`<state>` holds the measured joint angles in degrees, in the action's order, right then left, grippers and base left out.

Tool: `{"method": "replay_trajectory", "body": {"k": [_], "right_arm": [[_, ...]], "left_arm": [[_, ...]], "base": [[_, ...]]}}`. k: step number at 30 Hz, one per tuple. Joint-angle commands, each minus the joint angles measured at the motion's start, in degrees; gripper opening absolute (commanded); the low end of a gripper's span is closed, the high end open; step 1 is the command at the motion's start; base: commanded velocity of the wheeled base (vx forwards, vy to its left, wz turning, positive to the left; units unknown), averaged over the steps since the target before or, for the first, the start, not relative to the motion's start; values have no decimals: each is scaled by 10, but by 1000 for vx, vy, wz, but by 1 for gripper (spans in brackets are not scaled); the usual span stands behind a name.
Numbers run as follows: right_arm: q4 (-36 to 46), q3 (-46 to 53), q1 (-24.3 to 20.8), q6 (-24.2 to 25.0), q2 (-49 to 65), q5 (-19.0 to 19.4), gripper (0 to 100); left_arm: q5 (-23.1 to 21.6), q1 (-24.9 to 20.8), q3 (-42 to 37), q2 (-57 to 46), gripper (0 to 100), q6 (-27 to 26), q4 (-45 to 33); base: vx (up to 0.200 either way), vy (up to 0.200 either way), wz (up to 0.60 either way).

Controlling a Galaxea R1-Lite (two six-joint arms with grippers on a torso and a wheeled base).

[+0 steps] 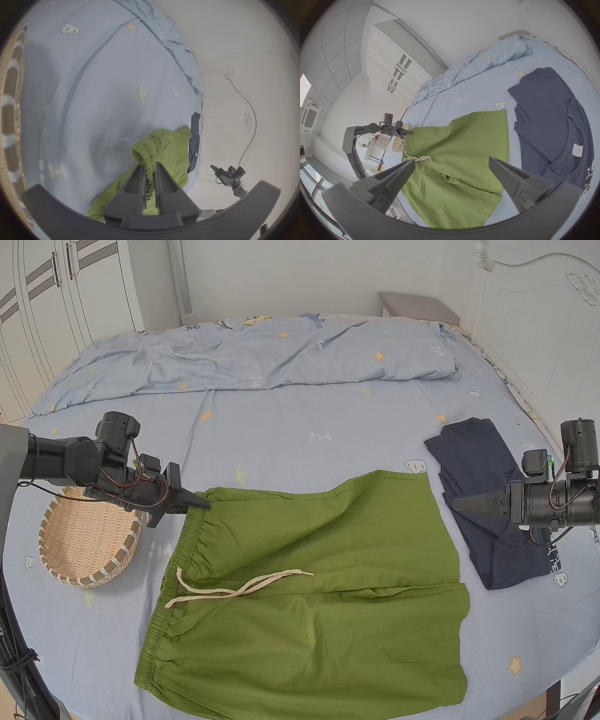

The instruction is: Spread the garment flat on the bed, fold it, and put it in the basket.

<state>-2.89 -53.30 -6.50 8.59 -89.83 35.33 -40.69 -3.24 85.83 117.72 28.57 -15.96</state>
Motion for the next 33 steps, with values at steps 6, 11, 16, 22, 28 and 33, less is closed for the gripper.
{"method": "replay_trajectory", "body": {"k": [6, 11, 16, 22, 28, 33], "right_arm": [[-2, -14, 0, 3, -18, -2, 100], [-29, -81, 8, 3, -119, -2, 100], [-32, -177, 22, 3, -213, -1, 100], [-30, -279, 40, 3, -305, -2, 100], [-29, -333, 43, 1, -349, -2, 100], [-35, -350, 44, -2, -383, -3, 100]], "left_arm": [[1, 30, 35, 9, 0, -1, 7], [2, 44, 35, 8, 0, -2, 7], [3, 55, 36, 21, 0, -4, 27], [32, 57, 36, 37, 0, -3, 51], [36, 57, 36, 38, 0, -3, 53], [37, 58, 36, 39, 0, -3, 54]], "base": [[0, 0, 0], [0, 0, 0], [0, 0, 0], [0, 0, 0], [0, 0, 0], [0, 0, 0]]}}
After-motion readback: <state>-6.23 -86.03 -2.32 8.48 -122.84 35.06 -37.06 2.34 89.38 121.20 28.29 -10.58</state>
